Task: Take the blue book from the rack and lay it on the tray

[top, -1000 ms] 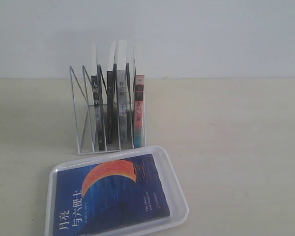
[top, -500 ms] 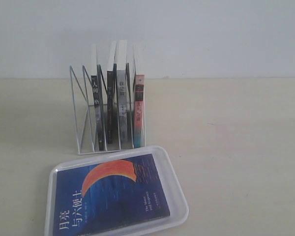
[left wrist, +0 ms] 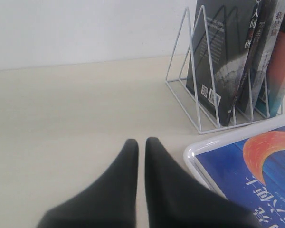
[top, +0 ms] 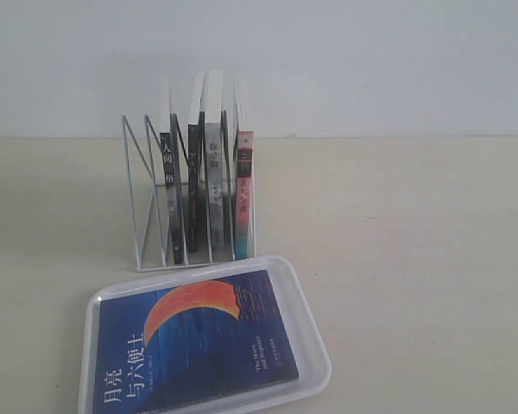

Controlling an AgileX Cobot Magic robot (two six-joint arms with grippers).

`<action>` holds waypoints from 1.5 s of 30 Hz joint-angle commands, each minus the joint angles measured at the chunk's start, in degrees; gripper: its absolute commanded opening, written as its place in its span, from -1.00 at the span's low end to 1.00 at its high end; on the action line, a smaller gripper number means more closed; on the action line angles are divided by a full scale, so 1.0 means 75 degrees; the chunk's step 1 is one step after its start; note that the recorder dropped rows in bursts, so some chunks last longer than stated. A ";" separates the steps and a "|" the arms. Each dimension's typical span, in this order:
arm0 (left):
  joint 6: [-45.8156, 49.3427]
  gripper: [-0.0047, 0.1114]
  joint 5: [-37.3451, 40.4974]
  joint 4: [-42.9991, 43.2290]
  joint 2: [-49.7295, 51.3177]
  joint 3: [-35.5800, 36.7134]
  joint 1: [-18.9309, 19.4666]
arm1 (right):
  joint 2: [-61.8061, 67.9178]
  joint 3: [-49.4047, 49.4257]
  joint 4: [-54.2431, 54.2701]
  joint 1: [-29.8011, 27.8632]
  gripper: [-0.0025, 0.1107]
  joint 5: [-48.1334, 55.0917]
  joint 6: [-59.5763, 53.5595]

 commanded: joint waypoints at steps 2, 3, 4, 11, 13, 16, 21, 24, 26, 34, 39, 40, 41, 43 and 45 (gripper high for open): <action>-0.0052 -0.84 0.0005 0.0005 -0.0024 0.0025 0.0027 | -0.0047 -0.0009 -0.0050 -0.0016 -0.96 0.0088 -0.0503; -0.0052 -0.84 0.0005 0.0005 -0.0024 0.0025 0.0027 | -0.0047 -0.0009 -0.0153 -0.0016 -0.96 0.0088 -0.0681; -0.0052 -0.84 0.0005 0.0005 -0.0024 0.0025 0.0027 | -0.0047 -0.0009 -0.0258 -0.0016 -0.96 0.0088 -0.0809; -0.0052 -0.84 0.0005 0.0005 -0.0024 0.0025 0.0027 | -0.0047 -0.0009 -0.0363 -0.0350 -0.96 -0.0021 -0.1079; -0.0052 -0.84 0.0005 0.0005 -0.0024 0.0025 0.0027 | -0.0047 -0.0009 -0.0363 -0.0659 -0.96 -0.0021 -0.1079; -0.0052 -0.84 0.0005 0.0005 -0.0024 0.0025 0.0027 | -0.0047 -0.0009 -0.0363 -0.0921 -0.96 -0.0021 -0.1065; -0.0052 -0.84 0.0005 0.0005 -0.0024 0.0025 0.0027 | -0.0047 -0.0009 -0.0363 -0.0921 -0.96 -0.0021 -0.1068; -0.0052 -0.84 0.0005 0.0005 -0.0024 0.0025 0.0027 | -0.0047 -0.0009 -0.0363 -0.0922 -0.96 -0.0021 -0.1049; -0.0052 -0.84 0.0005 0.0005 -0.0024 0.0025 0.0027 | -0.0047 -0.0009 -0.0363 -0.0922 -0.96 -0.0021 -0.1049; -0.0052 -0.84 0.0005 0.0005 -0.0024 0.0025 0.0027 | -0.0047 -0.0009 -0.0363 -0.0922 -0.96 -0.0021 -0.1049; -0.0052 -0.84 0.0005 0.0005 -0.0024 0.0025 0.0027 | -0.0047 -0.0009 -0.0363 -0.0922 -0.96 -0.0021 -0.1049; -0.0052 -0.84 0.0005 0.0005 -0.0024 0.0025 0.0027 | -0.0047 -0.0009 -0.0363 -0.0922 -0.96 -0.0021 -0.1049; -0.0052 -0.84 0.0005 0.0005 -0.0024 0.0025 0.0027 | -0.0047 -0.0009 -0.0363 -0.0922 -0.96 -0.0021 -0.1049; -0.0052 -0.84 0.0005 0.0005 -0.0024 0.0025 0.0027 | -0.0047 -0.0009 -0.0363 -0.0922 -0.96 -0.0021 -0.1049; -0.0052 -0.84 0.0005 0.0005 -0.0024 0.0025 0.0027 | -0.0047 -0.0009 -0.0363 -0.0922 -0.96 -0.0021 -0.1049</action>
